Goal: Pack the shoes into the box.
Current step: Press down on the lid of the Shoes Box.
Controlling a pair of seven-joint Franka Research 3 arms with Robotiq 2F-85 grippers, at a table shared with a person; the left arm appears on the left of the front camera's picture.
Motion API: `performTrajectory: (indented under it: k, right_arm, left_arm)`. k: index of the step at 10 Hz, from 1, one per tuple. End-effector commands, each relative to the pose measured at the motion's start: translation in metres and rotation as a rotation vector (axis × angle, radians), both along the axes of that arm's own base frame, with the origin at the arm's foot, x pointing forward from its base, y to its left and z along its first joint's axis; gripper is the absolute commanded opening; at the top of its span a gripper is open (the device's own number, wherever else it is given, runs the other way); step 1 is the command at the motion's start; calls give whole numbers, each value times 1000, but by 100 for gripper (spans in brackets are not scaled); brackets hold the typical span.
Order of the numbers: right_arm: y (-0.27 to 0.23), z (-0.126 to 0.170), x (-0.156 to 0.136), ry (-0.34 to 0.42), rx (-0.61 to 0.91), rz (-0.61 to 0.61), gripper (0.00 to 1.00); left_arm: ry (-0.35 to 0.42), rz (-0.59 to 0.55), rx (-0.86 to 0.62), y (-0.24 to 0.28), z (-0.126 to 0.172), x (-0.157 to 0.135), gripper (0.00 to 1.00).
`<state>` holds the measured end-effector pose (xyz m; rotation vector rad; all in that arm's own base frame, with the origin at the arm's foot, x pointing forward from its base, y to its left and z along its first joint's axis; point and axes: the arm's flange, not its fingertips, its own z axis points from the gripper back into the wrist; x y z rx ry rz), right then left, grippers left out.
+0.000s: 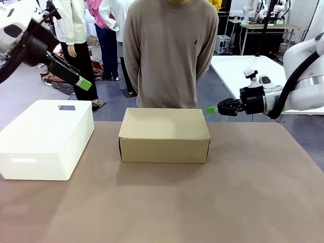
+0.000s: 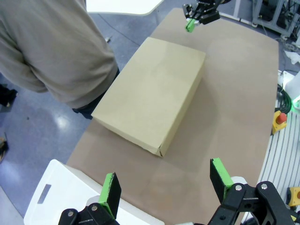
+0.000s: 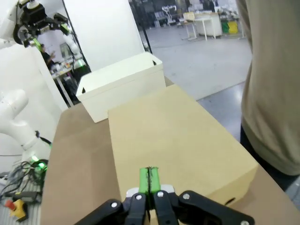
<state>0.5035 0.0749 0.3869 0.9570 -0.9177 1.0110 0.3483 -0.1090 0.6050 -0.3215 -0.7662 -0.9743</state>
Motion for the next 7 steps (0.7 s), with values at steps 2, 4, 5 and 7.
performTrajectory:
  k: [2, 4, 5, 7]
  right_arm:
    - [10, 47, -30, 119, -194, -57, 41]
    - [13, 68, -45, 107, -324, -101, 80]
    - [15, 74, -51, 117, -388, -117, 99]
    - [17, 87, -64, 124, -478, -140, 100]
  left_arm:
    - [2, -15, -14, 0, 0, 0, 100]
    - [2, -15, -14, 0, 0, 0, 100]
    - [0, 0, 0, 0, 0, 0, 100]
    - [52, 41, -9, -10, 2, 6, 100]
